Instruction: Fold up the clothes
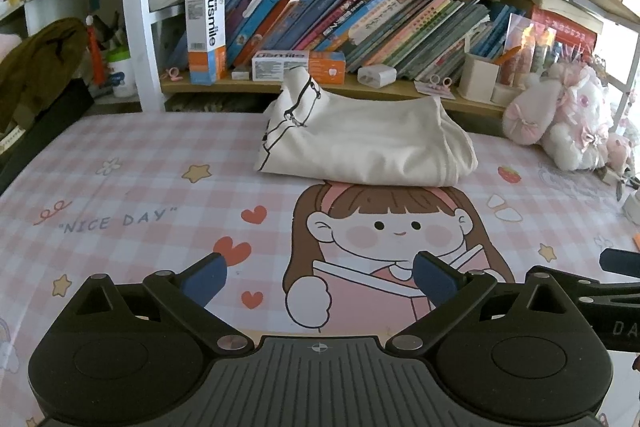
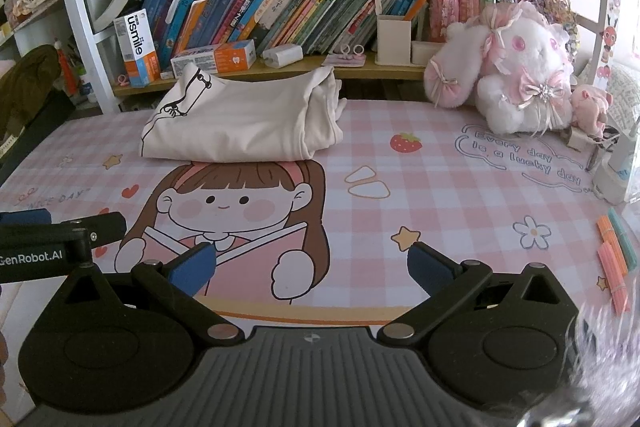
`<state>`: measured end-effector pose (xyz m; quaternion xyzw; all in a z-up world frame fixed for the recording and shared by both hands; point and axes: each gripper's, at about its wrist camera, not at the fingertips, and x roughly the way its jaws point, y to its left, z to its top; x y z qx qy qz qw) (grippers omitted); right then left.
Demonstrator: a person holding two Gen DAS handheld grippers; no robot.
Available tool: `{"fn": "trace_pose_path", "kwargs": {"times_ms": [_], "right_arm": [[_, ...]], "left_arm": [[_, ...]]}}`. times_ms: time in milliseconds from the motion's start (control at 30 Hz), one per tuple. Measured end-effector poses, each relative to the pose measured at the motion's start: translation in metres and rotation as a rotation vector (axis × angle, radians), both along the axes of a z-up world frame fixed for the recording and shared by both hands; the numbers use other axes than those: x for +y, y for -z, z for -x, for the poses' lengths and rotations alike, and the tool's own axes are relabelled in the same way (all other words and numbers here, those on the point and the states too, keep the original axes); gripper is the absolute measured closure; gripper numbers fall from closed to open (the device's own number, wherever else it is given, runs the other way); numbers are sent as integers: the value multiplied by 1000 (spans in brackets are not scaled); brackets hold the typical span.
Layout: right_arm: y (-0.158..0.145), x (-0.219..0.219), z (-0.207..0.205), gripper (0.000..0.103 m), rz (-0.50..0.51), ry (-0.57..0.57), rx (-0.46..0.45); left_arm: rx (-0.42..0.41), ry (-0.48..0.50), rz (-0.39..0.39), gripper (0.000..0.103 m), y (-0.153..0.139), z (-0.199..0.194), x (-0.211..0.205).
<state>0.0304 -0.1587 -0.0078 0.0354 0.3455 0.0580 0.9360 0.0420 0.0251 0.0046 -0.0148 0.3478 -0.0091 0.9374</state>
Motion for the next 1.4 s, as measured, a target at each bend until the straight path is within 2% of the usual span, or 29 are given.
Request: {"fn": "trace_pose_path", "kwargs": {"times_ms": [1400], "right_arm": [[2,6,-2,0,10,-21,8]], "left_arm": [[-5,0,27,2,-2,-3,4]]}}
